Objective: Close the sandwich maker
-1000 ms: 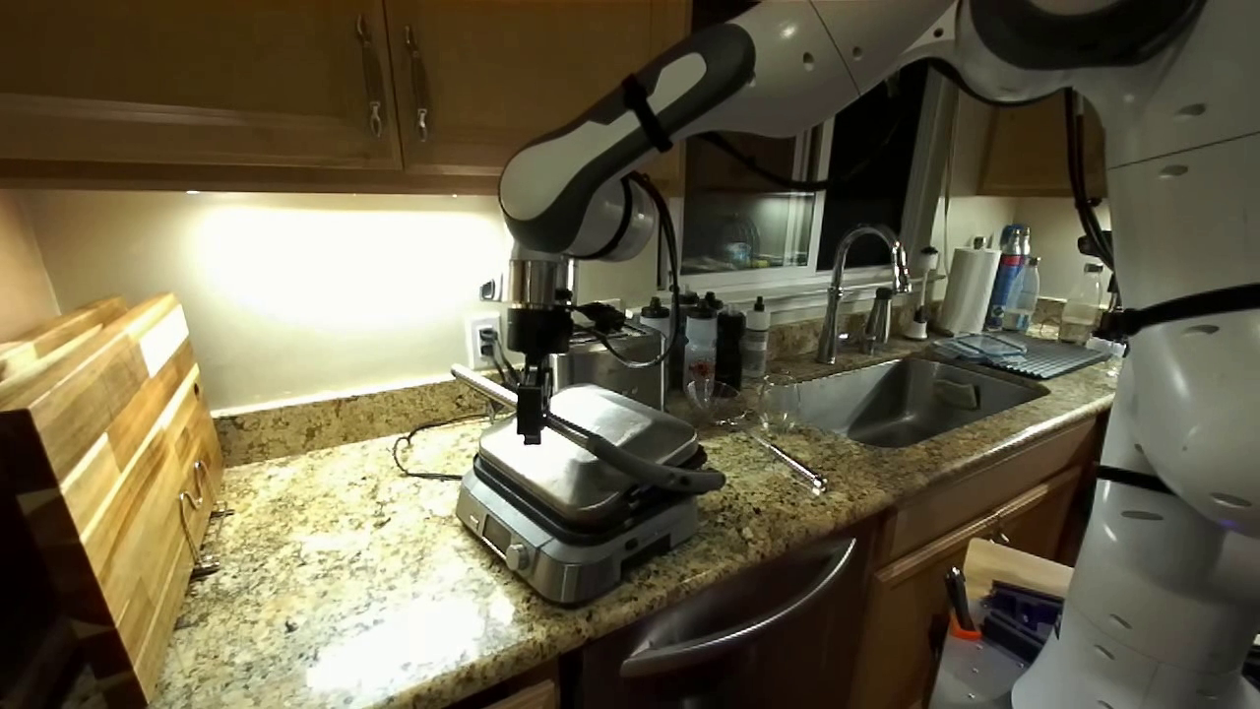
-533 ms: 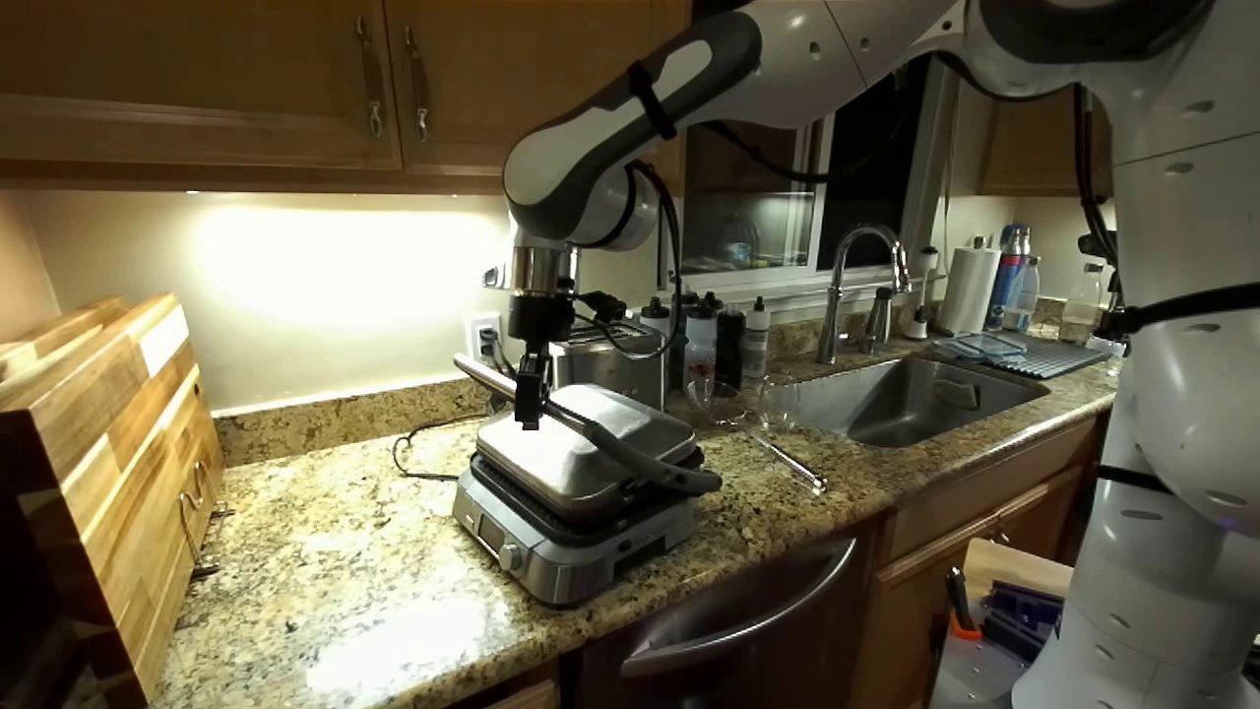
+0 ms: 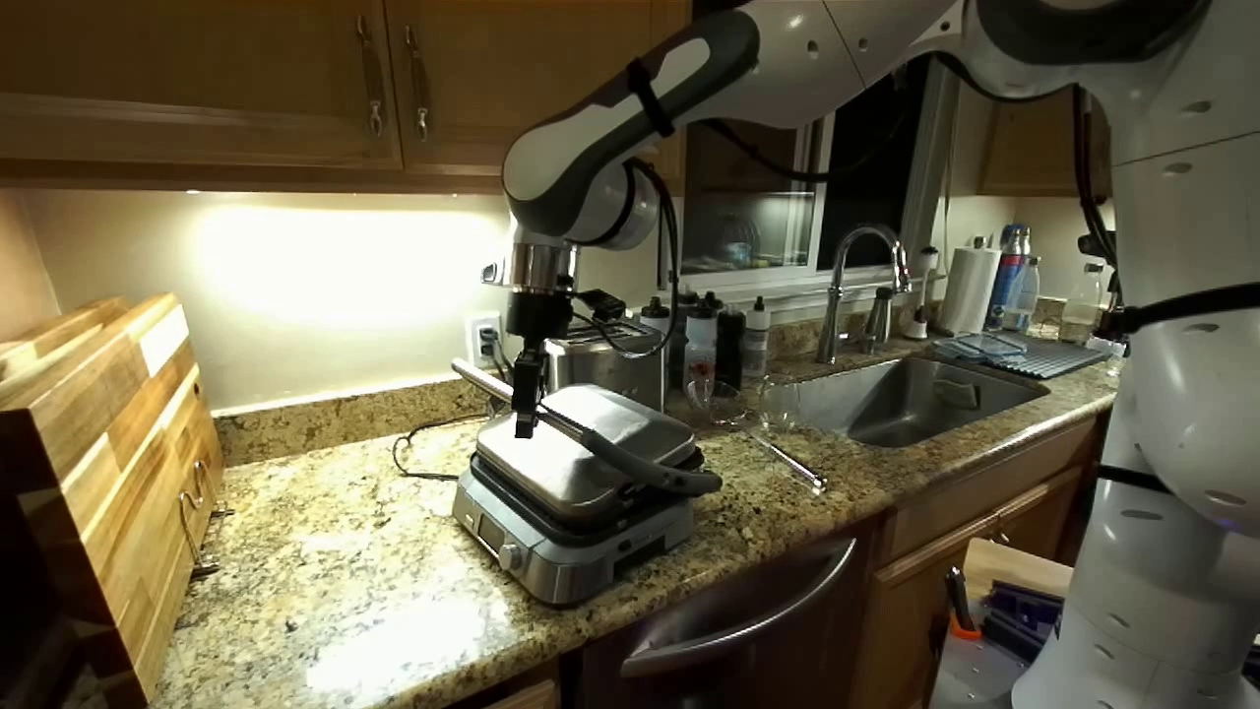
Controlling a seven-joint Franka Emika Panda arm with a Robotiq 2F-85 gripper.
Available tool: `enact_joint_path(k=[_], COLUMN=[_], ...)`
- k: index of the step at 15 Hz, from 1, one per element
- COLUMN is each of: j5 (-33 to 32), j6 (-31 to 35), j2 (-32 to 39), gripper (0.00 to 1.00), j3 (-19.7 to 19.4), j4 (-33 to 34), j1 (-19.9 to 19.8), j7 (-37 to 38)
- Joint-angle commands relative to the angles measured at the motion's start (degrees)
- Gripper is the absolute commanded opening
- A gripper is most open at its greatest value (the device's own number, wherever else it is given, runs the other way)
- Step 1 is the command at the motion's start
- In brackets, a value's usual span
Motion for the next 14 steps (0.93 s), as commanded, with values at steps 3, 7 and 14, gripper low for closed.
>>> enact_joint_path(k=[3, 7, 14], j5=[2.9, 2.6, -1.7], j6=[0.6, 0.9, -6.4], j2=[-1.0, -1.8, -8.7], gripper=[0.92, 1.0, 1.0], j3=[0.3, -0.1, -3.6], j4=[1.6, 1.3, -0.5], j1=[-1.0, -1.4, -2.2], j7=[-3.3, -3.9, 2.5])
